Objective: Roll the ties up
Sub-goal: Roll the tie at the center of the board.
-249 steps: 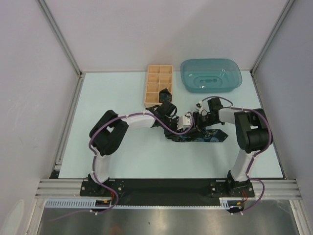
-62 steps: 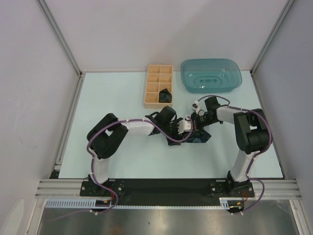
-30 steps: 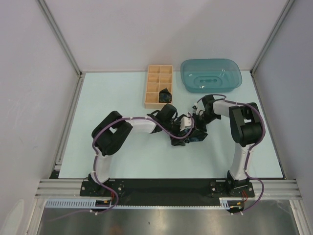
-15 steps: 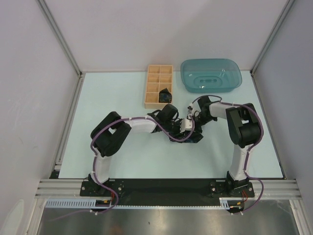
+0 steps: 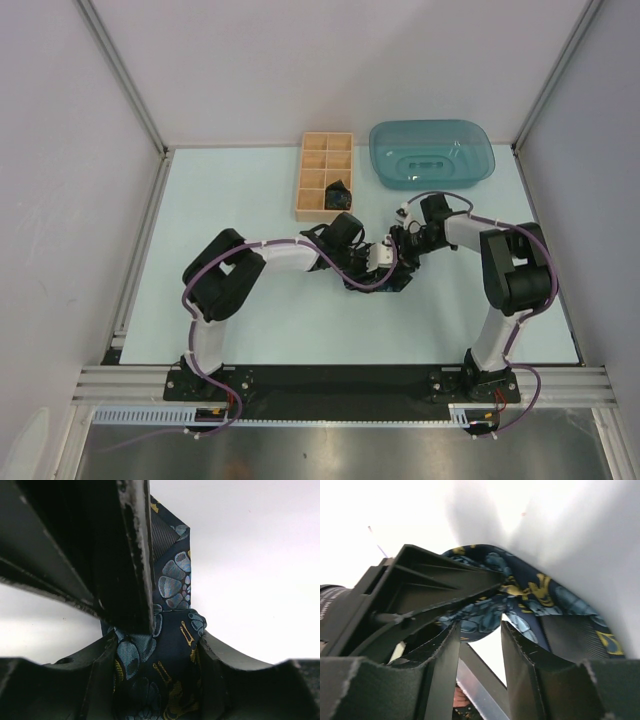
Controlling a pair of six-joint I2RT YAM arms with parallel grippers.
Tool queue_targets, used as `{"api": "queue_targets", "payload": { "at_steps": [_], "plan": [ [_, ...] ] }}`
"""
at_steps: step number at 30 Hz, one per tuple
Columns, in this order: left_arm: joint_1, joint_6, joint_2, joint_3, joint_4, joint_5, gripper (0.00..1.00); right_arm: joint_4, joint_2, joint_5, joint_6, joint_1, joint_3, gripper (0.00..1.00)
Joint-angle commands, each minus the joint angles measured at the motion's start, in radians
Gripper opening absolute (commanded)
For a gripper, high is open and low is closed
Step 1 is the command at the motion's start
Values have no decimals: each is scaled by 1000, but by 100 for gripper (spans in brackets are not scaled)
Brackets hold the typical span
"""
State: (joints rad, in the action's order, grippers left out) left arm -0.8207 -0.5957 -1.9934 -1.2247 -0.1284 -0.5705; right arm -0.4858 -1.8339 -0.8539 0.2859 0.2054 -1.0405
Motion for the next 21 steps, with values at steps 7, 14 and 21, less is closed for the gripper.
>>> {"api": "queue_targets", "payload": {
  "at_steps": [7, 14, 21],
  "plan": [
    [-3, -13, -42, 5, -131, 43, 28, 58, 19, -86, 25, 38, -4, 47],
    [-1, -16, -45, -10, -132, 43, 31, 72, -39, -102, 21, 54, -13, 28],
    [14, 3, -16, -9, -129, 28, 55, 6, -67, 36, -45, 46, 2, 0]
  ]
}}
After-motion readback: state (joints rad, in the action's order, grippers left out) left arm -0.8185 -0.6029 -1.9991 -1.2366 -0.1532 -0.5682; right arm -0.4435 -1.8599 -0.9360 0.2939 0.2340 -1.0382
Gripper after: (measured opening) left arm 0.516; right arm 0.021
